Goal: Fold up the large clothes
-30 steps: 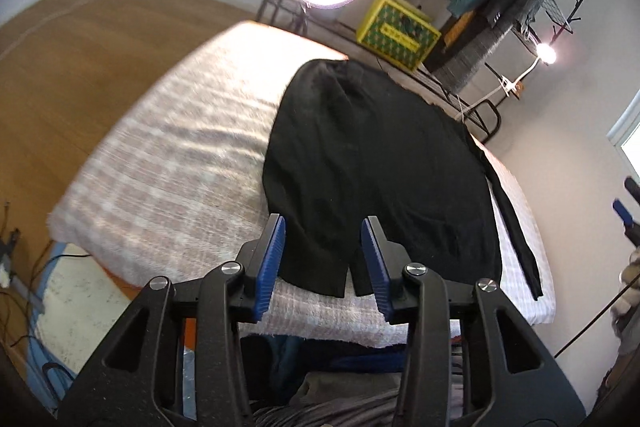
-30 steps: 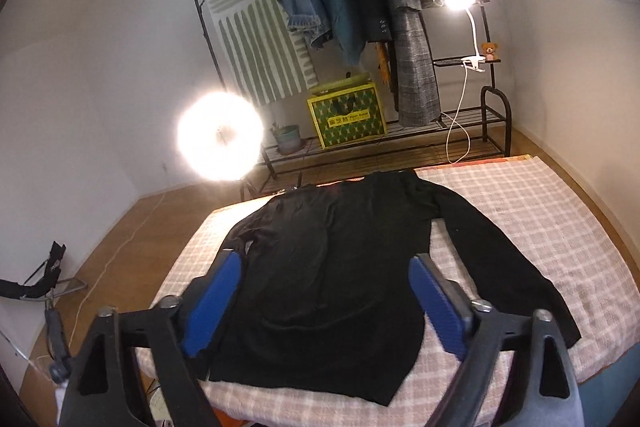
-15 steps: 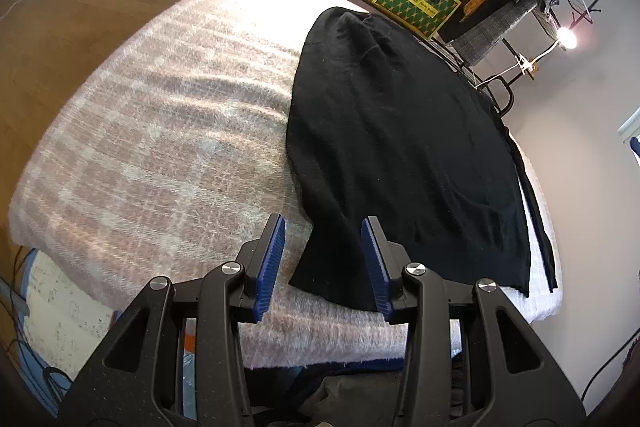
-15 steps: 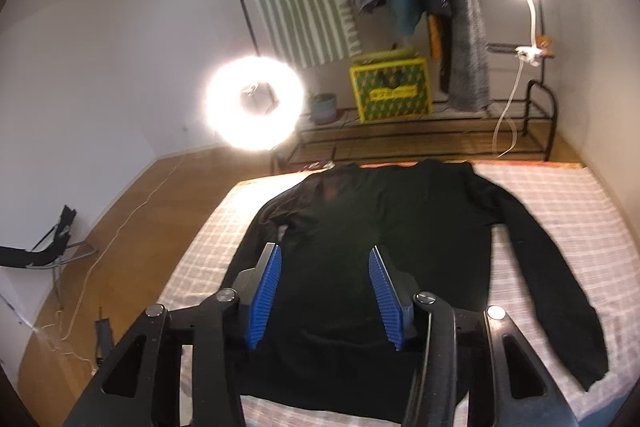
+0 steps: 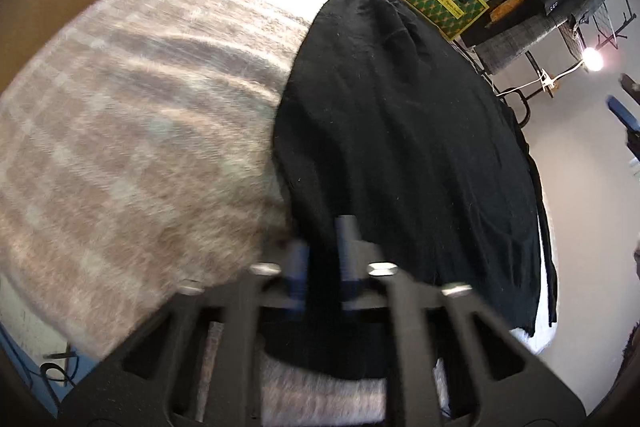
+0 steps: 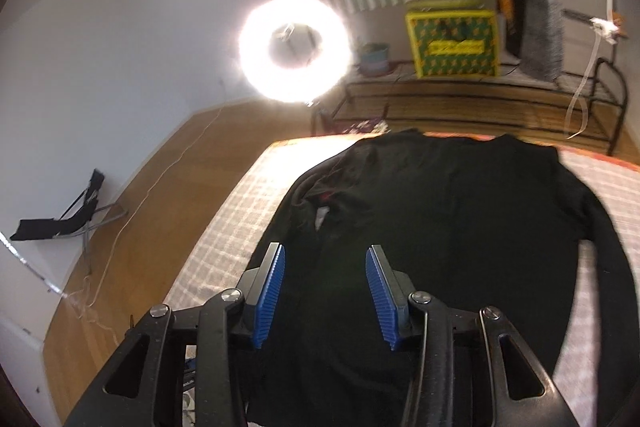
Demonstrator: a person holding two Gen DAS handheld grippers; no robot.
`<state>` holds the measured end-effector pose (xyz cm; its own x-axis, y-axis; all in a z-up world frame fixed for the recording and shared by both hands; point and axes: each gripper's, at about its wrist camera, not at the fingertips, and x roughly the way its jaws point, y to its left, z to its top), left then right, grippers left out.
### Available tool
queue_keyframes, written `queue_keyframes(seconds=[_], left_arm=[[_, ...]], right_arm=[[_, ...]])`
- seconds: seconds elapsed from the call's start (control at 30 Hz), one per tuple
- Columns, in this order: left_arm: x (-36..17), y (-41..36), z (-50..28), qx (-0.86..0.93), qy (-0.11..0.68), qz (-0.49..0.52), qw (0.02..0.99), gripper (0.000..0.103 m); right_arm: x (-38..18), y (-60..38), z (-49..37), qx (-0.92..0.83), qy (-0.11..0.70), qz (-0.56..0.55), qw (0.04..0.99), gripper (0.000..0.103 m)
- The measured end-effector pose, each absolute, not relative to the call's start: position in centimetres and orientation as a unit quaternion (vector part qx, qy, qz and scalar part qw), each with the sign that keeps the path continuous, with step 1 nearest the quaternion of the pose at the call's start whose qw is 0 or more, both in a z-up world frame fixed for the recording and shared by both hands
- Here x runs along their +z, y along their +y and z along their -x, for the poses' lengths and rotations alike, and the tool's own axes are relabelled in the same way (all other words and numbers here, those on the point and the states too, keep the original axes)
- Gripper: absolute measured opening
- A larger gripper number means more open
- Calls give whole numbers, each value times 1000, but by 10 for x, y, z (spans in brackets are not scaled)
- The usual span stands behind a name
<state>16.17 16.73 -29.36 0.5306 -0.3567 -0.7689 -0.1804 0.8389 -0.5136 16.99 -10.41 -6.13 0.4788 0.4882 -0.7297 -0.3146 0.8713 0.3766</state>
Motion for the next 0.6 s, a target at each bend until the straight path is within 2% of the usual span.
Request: queue_keyframes(seconds=[0.17, 0.33, 0.5, 0.6], left_arm=[[-269, 185, -162, -54, 429, 311, 847, 4], [-214, 202, -150, -40, 371, 266, 889, 4], [-189, 203, -148, -35, 355, 217, 909, 4], [-190, 198, -154, -33, 357, 198, 912, 4]], right_arm=[[-99, -82, -207, 252, 480, -107, 834, 42], [-138, -54, -248, 264, 507, -107, 813, 38], [-172, -17, -290, 282, 521, -108, 798, 25], [-197, 4, -319, 289, 537, -128, 782, 22]])
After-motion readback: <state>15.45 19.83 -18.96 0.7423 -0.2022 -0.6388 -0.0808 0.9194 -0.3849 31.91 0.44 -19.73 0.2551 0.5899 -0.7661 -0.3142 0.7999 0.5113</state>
